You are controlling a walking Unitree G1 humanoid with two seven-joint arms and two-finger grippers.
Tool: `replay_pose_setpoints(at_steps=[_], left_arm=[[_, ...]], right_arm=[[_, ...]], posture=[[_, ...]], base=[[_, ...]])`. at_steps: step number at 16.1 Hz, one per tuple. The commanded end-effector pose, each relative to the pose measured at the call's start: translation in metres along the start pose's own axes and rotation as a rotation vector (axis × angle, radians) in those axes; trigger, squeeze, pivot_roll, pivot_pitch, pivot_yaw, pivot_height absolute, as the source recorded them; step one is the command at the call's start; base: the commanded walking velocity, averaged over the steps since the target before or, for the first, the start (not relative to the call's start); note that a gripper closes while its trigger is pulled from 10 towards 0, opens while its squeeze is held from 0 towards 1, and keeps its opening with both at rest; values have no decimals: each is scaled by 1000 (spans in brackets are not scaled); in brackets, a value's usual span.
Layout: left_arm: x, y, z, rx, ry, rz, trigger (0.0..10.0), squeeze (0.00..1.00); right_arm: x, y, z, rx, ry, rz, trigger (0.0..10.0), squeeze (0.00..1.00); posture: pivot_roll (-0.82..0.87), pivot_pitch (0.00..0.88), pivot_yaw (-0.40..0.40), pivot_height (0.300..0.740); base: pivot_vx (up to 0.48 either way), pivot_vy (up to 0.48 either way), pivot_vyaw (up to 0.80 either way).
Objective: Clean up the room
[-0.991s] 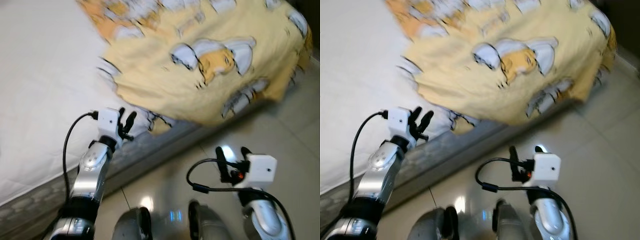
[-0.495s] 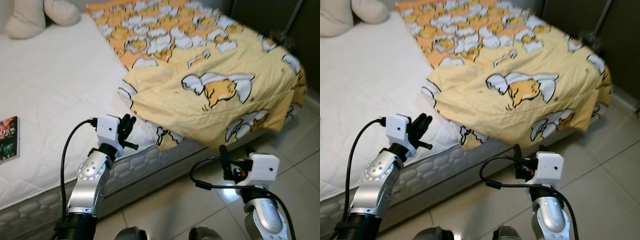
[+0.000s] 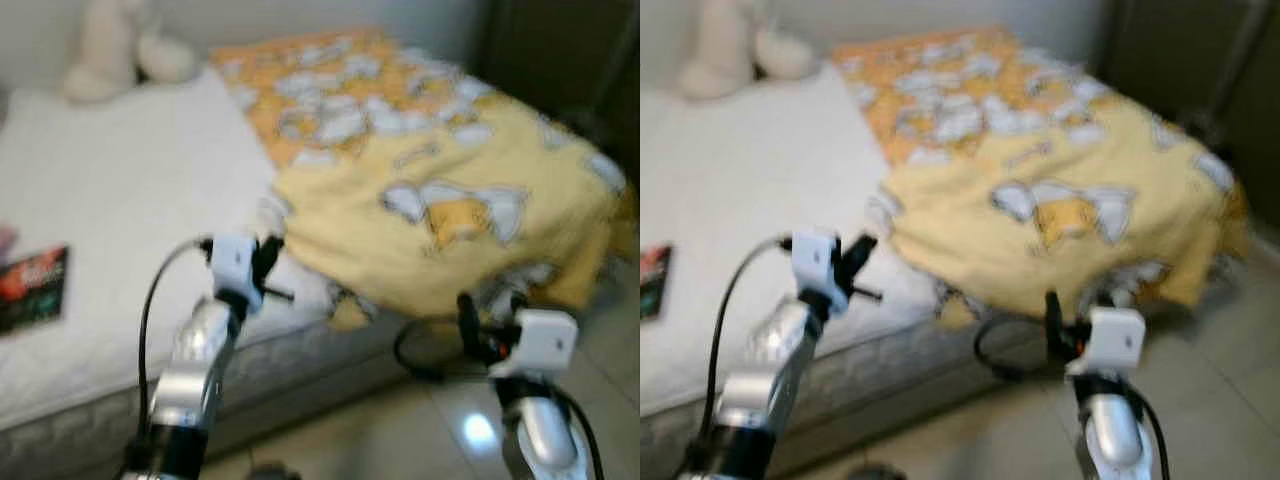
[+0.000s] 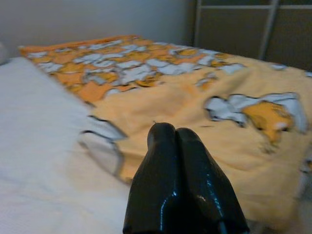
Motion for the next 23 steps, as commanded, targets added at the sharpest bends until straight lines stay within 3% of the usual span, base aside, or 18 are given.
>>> replay_pose_setpoints(at_steps=[1, 2, 3, 4, 11, 16, 19, 23], left_arm=[[1, -1, -7, 10, 24, -22, 0, 0], [4, -3, -7, 38, 35, -46, 5725, 0], [6, -2, -7, 36, 40, -44, 10000, 0], [6, 0, -6, 31, 27, -33, 10000, 1000], [16, -6, 6, 81, -58, -86, 10000, 1000], [14, -17, 2, 57, -42, -144, 10000, 1000], [13, -30, -6, -53, 18, -206, 10000, 1000], [12, -34, -3, -39, -4, -222, 10000, 1000]], right_arm=[[2, 4, -8, 8, 19, 22, 10000, 357], [2, 3, -9, 9, 22, 20, 10000, 361], [2, 3, -10, 10, 24, 19, 10000, 361], [2, 3, -10, 11, 24, 19, 10000, 357], [2, 2, -10, 20, 7, 17, 10000, 357], [0, 0, -10, 23, 7, 11, 10000, 361], [-4, -4, -11, 24, 18, -3, 10000, 361], [-8, -6, -13, 23, 30, -13, 10000, 365]], posture=[[-38, 29, 67, 735], [-39, 31, 68, 735], [-40, 33, 70, 735], [-42, 38, 73, 735], [-49, 53, 89, 735], [-59, 52, 97, 735], [-63, 53, 96, 735], [-64, 49, 96, 735]], base=[[480, 0, 0], [0, 0, 0], [0, 0, 0], [0, 0, 0], [0, 0, 0], [0, 0, 0], [0, 0, 0], [0, 0, 0]])
Point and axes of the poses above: a point about 5 cm out from each wrist's last joint towards the gripper, its own x axis pointing out of the wrist towards the gripper, its own y axis along the axis of the wrist's last joint, z = x × y, the point moved 3 cm from there along x, pointing out of the wrist towards the gripper, and after that the axes turned 6 degrees about -x, right-handed, at the moved point
